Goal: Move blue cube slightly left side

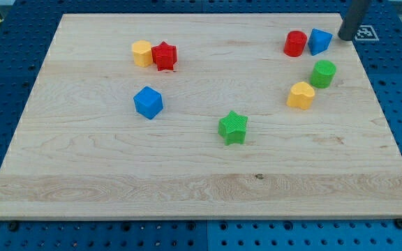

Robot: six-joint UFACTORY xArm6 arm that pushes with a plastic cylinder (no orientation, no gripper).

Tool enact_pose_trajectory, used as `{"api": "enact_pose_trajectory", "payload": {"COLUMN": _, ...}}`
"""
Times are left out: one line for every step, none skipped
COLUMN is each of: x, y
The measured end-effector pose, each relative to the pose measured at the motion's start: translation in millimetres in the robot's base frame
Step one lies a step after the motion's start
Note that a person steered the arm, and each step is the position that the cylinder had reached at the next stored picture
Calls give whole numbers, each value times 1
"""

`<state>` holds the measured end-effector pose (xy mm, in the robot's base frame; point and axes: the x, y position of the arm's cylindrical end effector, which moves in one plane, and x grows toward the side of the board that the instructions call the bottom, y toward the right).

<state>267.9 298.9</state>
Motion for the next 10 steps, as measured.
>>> {"api": "enact_pose_trajectory", "payload": {"x": 0, "y": 26}}
{"api": "enact_pose_trajectory", "payload": {"x": 0, "y": 29}}
{"api": "enact_pose_trajectory", "payload": {"x": 0, "y": 26}}
{"api": "enact_pose_trajectory", "payload": {"x": 0, "y": 11}}
{"api": "enact_pose_trajectory", "payload": {"x": 6, "y": -13}}
{"api": "enact_pose_trajectory", "payload": {"x": 19, "y": -31}}
{"api": "enact_pose_trajectory", "payload": {"x": 20, "y": -32}}
{"api": "enact_pose_trajectory", "payload": {"x": 20, "y": -33}}
{"api": "enact_pose_trajectory", "payload": {"x": 20, "y": -33}}
{"api": "enact_pose_trajectory", "payload": {"x": 23, "y": -38}}
